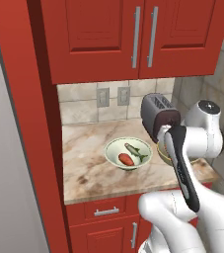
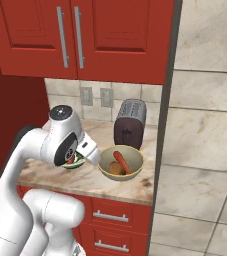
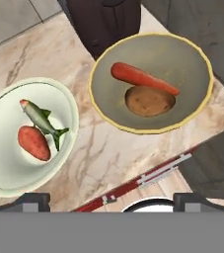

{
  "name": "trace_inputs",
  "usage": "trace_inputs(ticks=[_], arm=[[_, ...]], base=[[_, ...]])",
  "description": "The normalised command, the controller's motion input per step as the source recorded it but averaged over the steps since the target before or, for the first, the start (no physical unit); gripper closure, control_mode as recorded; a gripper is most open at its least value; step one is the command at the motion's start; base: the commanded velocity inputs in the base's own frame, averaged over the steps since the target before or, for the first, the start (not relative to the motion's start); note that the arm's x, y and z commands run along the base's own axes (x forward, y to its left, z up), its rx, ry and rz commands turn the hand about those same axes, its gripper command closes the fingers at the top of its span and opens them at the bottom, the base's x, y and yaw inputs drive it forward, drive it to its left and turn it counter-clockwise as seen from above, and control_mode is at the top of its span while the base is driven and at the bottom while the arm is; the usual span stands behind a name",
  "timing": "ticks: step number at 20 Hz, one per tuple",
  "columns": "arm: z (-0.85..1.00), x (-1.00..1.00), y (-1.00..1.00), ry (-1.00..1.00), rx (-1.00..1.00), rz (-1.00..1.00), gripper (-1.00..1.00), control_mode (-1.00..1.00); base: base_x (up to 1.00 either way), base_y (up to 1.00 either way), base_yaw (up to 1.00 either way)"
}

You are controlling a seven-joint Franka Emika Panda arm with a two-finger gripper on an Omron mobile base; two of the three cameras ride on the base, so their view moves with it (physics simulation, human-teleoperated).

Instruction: Place the bowl containing the carrot and potato in the microwave. Close the microwave door and press the start button to microwave the meal.

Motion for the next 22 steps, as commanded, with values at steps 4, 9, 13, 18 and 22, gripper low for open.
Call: trace_inputs(ticks=[4, 9, 13, 18, 22], arm=[[-0.08, 0.0, -0.19, 0.0, 0.05, -0.28, -1.0, -1.0], [-0.06, 0.04, -0.41, 0.03, 0.07, -0.17, -1.0, -1.0], [-0.22, 0.04, -0.51, 0.06, 0.07, -0.09, -1.0, -1.0], [-0.32, 0.04, -0.38, 0.05, 0.07, -0.03, -1.0, -1.0], [-0.33, 0.03, -0.28, 0.05, 0.08, -0.01, -1.0, -1.0]], base=[[0.0, 0.0, 0.0], [0.0, 0.0, 0.0], [0.0, 0.0, 0.0], [0.0, 0.0, 0.0], [0.0, 0.0, 0.0]])
